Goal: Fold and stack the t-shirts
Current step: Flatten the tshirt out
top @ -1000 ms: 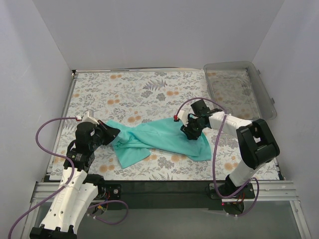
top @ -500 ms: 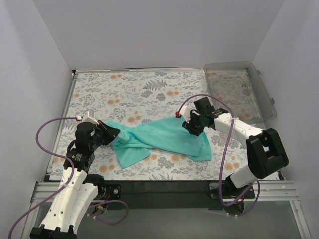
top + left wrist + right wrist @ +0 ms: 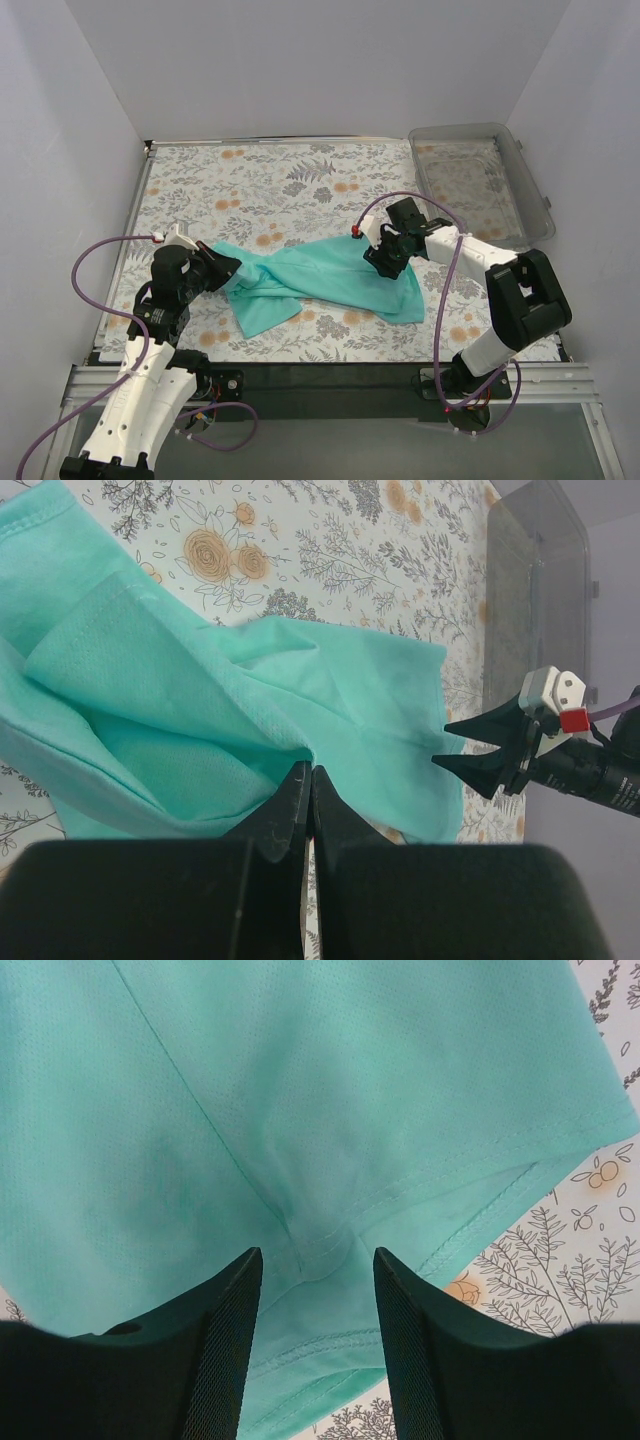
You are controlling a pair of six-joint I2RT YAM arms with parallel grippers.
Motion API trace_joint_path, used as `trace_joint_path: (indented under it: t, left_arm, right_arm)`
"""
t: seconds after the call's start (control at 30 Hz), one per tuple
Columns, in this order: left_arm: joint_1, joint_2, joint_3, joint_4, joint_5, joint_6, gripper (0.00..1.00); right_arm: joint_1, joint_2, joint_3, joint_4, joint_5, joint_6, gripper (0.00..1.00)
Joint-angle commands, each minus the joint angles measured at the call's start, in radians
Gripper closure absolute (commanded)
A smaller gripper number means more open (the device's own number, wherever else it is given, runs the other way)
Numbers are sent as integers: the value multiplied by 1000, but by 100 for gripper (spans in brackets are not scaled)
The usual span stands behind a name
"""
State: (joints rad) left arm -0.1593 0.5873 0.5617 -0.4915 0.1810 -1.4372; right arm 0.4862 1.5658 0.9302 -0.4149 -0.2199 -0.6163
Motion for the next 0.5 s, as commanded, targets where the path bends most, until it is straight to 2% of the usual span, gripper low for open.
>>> trace_joint_path:
  t: [0.0,0.1,0.23,0.4,0.47]
  left_arm:
    - [4,-4,-13,13,15,8,100]
    - [4,-3,-13,13,15,6,100]
    - [4,-4,-11,13,14,6,100]
    - [4,-3,-11,13,14,6,100]
    - [4,-4,-13,13,15,6,100]
  right_arm:
    - [2,16,-4,24,-6,18,53]
    - [2,22,7,24,-15,20,56]
    - [2,30,7,24,-29,20,68]
    - [0,31,4,24,-27,21,75]
    - [2,30,5,24,-29,21,81]
